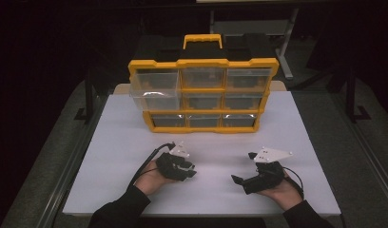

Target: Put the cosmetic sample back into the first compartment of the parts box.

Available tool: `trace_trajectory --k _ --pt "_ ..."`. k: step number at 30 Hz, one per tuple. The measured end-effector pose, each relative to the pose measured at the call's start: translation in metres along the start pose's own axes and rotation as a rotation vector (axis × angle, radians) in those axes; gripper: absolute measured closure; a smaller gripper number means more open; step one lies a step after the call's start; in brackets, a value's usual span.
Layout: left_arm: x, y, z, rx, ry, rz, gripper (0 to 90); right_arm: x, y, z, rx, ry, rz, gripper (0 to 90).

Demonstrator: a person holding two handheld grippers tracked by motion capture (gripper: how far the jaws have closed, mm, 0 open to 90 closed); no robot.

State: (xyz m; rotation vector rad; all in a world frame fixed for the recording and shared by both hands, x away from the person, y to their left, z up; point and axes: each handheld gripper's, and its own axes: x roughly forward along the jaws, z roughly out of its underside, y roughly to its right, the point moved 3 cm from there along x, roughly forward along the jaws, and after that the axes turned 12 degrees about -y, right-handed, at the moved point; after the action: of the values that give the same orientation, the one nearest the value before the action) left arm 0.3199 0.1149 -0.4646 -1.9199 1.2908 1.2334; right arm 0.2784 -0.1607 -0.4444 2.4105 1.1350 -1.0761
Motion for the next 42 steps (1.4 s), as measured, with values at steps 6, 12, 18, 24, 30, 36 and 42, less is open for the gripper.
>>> trace_trajectory --k 6,12,18,24,30,36,42 --pt "0.0006 0.0002 0.0002 0.004 -0.004 -0.012 66.8 0.0 -0.0001 0.0001 -0.001 -0.001 0.0 0.0" --pt "0.0003 0.0004 0.0003 0.004 -0.011 -0.024 72.9 0.0008 -0.0003 0.0001 0.0 -0.005 -0.001 0.0" --pt "0.0003 0.0011 0.0005 0.009 -0.016 -0.036 78.2 0.0007 0.0005 0.0003 -0.001 -0.003 0.0 0.0" --pt "0.0002 0.0005 0.0008 0.011 -0.015 -0.033 79.9 0.0008 -0.0003 0.0003 -0.003 -0.006 -0.001 0.0" --pt "0.0001 0.001 0.0008 0.016 -0.014 -0.036 80.5 0.0014 -0.0009 0.0002 -0.006 -0.008 -0.003 0.0" --pt "-0.0013 0.0008 0.0013 0.024 -0.02 -0.029 80.6 0.0005 -0.0008 0.0003 -0.005 -0.004 -0.003 0.0" --pt "-0.0058 -0.001 0.003 0.022 -0.017 -0.006 80.6 0.001 -0.001 0.0001 -0.005 -0.006 -0.004 0.0"
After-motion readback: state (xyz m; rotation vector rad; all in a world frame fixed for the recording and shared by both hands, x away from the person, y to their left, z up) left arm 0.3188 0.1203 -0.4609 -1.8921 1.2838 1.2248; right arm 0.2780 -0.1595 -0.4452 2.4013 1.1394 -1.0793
